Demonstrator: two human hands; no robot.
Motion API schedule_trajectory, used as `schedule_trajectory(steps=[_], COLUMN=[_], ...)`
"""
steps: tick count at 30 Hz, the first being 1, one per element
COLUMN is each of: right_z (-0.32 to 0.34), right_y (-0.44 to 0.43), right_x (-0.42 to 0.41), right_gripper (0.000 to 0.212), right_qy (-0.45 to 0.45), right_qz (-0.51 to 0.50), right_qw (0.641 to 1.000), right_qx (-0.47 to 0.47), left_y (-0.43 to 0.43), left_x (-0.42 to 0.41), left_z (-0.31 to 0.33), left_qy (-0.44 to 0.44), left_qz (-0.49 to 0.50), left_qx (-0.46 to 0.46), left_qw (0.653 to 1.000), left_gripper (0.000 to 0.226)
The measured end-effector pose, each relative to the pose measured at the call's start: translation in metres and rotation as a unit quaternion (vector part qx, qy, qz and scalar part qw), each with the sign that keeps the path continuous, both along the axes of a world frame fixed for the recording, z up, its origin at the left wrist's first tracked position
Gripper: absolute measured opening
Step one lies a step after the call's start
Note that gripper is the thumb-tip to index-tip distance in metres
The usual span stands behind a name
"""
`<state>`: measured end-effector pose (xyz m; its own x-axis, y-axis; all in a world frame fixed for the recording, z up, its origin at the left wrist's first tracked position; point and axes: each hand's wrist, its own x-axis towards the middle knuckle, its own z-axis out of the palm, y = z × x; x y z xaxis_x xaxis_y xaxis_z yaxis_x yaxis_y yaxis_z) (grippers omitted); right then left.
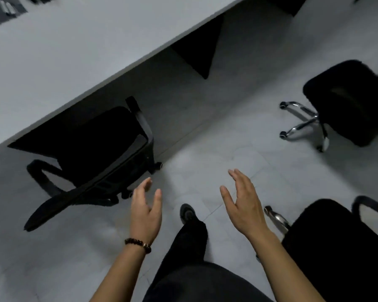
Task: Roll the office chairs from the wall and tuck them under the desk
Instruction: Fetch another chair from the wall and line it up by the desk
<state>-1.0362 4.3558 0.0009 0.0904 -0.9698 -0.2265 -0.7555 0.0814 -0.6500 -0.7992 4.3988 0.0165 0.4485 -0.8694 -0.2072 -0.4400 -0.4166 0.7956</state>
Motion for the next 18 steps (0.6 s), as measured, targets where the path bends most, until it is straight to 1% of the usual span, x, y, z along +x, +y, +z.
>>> schedule_trajectory(steps=[2,4,6,9,12,14,16,18], right_z=[0.010,0.022,0.040,0.066,0.085,0.094,0.099,0.100], right_y=[0.049,0.090,0.142,0.231,0.317,0.377,0.429,0.478], right_x=[-0.055,-0.090,-0.128,-0.180,-0.224,-0.252,-0.273,-0.292], right_gripper=[0.055,0.056,0.056,0.055,0.054,0.050,0.047,0.046], right_qy=[-0.012,-0.027,-0.035,-0.042,-0.047,-0.046,-0.050,-0.064], right_qz=[-0.109,-0.192,-0.277,-0.365,-0.422,-0.466,-0.505,-0.554], right_qw=[0.994,0.981,0.958,0.922,0.891,0.867,0.845,0.814], right_qx=[-0.010,-0.028,-0.066,-0.119,-0.159,-0.171,-0.168,-0.160], left_y=[0.003,0.009,0.024,0.067,0.124,0.167,0.205,0.241], left_x=[-0.040,-0.067,-0.106,-0.168,-0.226,-0.265,-0.297,-0.330], left_z=[0.012,0.027,0.047,0.076,0.101,0.107,0.106,0.101], left_qy=[-0.010,-0.001,0.003,-0.006,0.007,0.019,0.025,0.023], left_qz=[-0.106,-0.153,-0.220,-0.317,-0.373,-0.415,-0.461,-0.513], left_qx=[-0.022,-0.047,-0.082,-0.136,-0.172,-0.170,-0.142,-0.108], left_qw=[0.994,0.987,0.972,0.939,0.912,0.893,0.876,0.851], left_gripper=[0.042,0.040,0.038,0.040,0.041,0.040,0.038,0.040])
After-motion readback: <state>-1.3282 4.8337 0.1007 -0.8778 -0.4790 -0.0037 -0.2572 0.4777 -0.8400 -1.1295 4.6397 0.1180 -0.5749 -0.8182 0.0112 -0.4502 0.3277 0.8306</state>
